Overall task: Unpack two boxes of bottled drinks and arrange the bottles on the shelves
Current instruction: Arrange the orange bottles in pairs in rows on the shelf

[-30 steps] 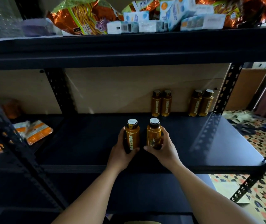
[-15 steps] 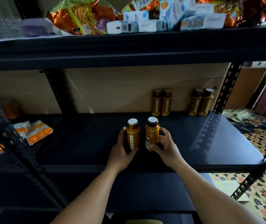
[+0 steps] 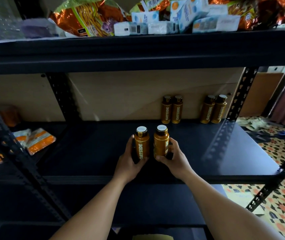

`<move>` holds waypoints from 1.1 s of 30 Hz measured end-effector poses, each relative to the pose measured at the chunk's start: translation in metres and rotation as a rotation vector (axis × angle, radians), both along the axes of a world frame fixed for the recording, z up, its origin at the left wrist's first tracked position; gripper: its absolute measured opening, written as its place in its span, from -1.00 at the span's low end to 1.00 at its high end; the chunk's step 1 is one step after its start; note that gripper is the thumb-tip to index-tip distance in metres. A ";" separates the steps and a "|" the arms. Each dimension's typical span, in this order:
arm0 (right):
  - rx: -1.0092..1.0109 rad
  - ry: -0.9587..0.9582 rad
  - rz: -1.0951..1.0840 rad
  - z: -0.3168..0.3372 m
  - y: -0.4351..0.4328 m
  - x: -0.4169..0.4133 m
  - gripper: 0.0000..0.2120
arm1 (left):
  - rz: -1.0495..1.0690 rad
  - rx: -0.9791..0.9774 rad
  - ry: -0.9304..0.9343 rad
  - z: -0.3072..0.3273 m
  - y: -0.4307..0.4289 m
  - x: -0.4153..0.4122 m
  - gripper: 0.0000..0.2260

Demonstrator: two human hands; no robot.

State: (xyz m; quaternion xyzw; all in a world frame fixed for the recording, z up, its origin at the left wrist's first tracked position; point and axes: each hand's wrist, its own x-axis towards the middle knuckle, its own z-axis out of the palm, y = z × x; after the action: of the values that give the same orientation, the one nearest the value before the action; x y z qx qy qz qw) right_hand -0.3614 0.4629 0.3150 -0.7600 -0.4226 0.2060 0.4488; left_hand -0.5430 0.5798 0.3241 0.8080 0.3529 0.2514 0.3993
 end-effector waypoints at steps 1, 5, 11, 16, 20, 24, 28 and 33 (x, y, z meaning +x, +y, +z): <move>0.010 -0.009 -0.004 0.000 -0.001 -0.001 -0.10 | 0.001 0.001 -0.001 0.001 -0.001 0.000 -0.07; 0.040 -0.028 0.031 0.001 -0.006 -0.002 0.04 | -0.012 0.016 0.019 0.005 -0.004 -0.001 -0.02; 0.033 -0.126 0.037 0.002 -0.005 -0.007 0.02 | -0.023 0.071 0.049 0.006 -0.007 0.000 -0.01; 0.025 -0.193 0.017 0.002 -0.003 -0.013 0.00 | -0.026 0.101 0.060 0.005 -0.010 0.002 -0.02; 0.028 -0.218 0.019 0.001 -0.002 -0.011 0.01 | -0.020 0.114 0.059 0.003 -0.009 0.002 -0.03; 0.020 -0.230 0.040 -0.001 -0.004 -0.010 0.03 | -0.025 0.116 0.056 0.000 -0.007 0.003 -0.03; 0.015 -0.245 0.048 -0.003 -0.003 -0.008 0.05 | -0.031 0.132 0.045 -0.002 -0.005 0.003 -0.04; 0.006 -0.244 0.068 0.001 0.008 -0.002 0.11 | -0.025 0.146 0.057 -0.001 0.004 0.008 -0.05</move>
State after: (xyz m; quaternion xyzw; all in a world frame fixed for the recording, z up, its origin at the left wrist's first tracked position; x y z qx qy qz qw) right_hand -0.3638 0.4710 0.3158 -0.7631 -0.5003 0.1259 0.3893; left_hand -0.5352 0.5836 0.3235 0.8461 0.3347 0.2486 0.3322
